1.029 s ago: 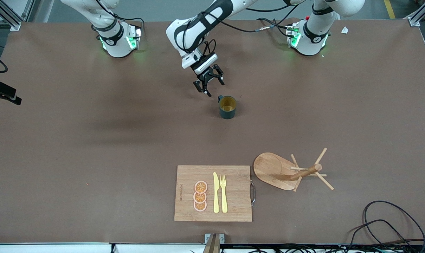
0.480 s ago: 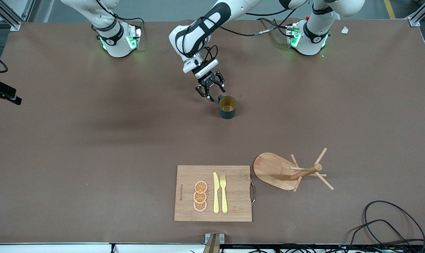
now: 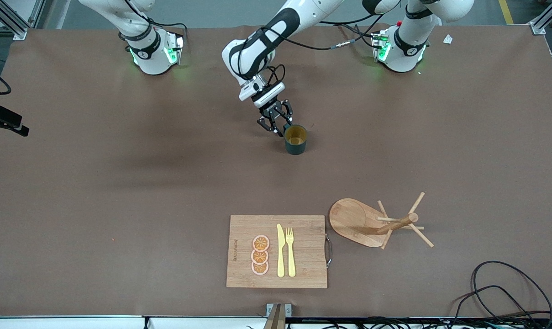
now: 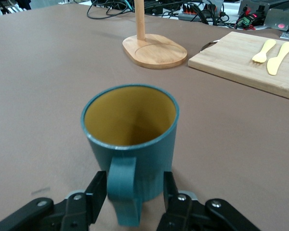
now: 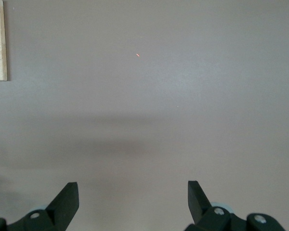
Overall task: Pass cup and hang on rack
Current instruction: 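Lower the left gripper and grasp the teal mug by its handle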
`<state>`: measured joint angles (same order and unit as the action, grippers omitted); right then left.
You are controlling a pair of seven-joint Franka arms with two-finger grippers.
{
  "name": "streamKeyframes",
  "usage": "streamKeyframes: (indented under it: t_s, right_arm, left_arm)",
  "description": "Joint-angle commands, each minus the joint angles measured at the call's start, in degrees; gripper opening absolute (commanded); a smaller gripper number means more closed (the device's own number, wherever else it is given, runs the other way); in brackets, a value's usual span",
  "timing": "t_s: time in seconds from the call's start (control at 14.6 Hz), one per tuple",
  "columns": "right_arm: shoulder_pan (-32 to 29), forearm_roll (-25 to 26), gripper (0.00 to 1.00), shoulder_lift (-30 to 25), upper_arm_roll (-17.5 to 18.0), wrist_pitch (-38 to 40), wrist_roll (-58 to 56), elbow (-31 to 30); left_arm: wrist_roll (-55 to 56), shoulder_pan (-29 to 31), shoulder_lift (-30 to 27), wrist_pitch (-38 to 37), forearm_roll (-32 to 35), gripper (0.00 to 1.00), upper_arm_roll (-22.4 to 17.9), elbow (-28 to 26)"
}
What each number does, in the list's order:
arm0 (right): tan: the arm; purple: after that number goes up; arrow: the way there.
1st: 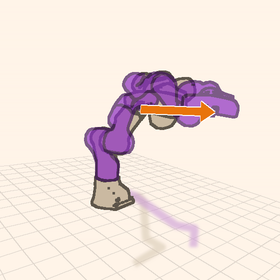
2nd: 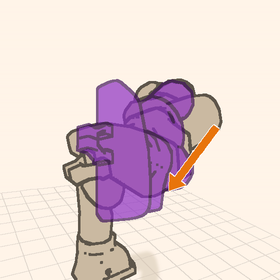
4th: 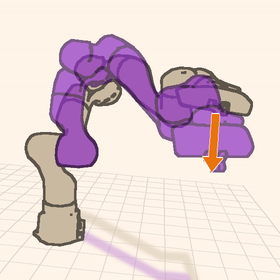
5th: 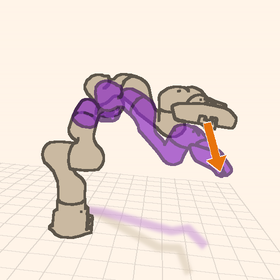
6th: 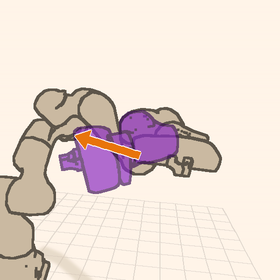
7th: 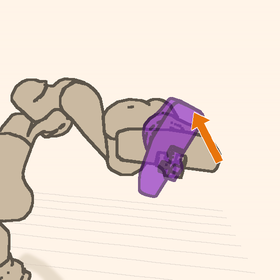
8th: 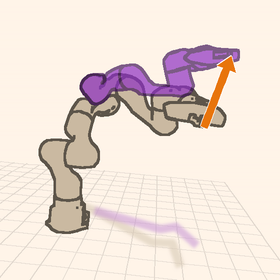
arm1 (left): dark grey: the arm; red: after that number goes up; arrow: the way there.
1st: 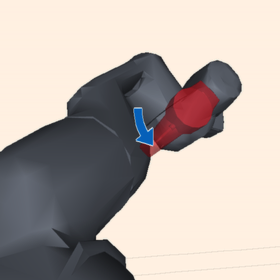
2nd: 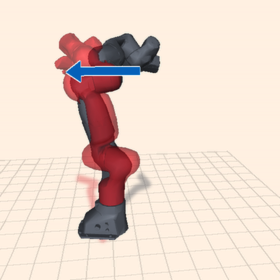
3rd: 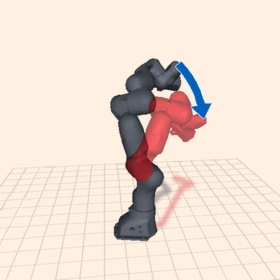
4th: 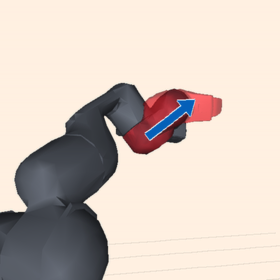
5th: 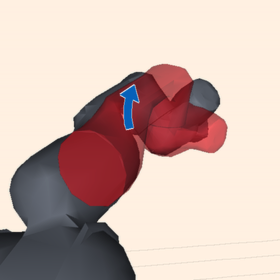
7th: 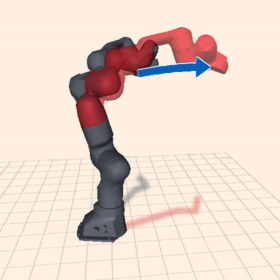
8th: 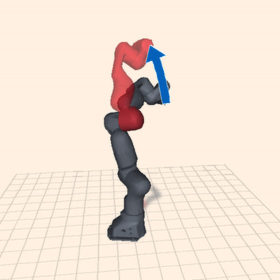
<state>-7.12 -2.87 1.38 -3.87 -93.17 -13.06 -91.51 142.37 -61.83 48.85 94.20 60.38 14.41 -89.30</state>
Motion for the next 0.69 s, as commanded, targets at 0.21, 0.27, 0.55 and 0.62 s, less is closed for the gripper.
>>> streamKeyframes:
  t_s: [0.21, 0.27, 0.55, 0.62]
  right_arm:
    - [0.3, -0.5, 1.0, -1.6, 0.4, -0.1, 1.1, -1.3]
    - [0.7, -0.4, 1.0, -1.6, 0.4, 0.3, 3.1, -1.3]
    - [3.9, 0.2, 1.0, -1.7, 0.4, 1.7, 7.9, -0.6]
    - [4.2, 0.2, 1.0, -1.7, 0.4, 1.7, 8.0, -0.6]
  left_arm:
    - [-3.6, 0.0, 0.5, -0.5, 1.1, 0.14, -0.3, 1.1]
    - [-4.9, 0.0, 0.4, -0.5, 0.9, 0.01, -0.3, 1.4]
    - [-9.8, 1.2, -1.0, -0.6, -1.8, 0.0, -0.3, 7.9]
    - [-11.2, 1.9, -1.7, -0.6, -3.8, 0.0, -0.3, 9.8]
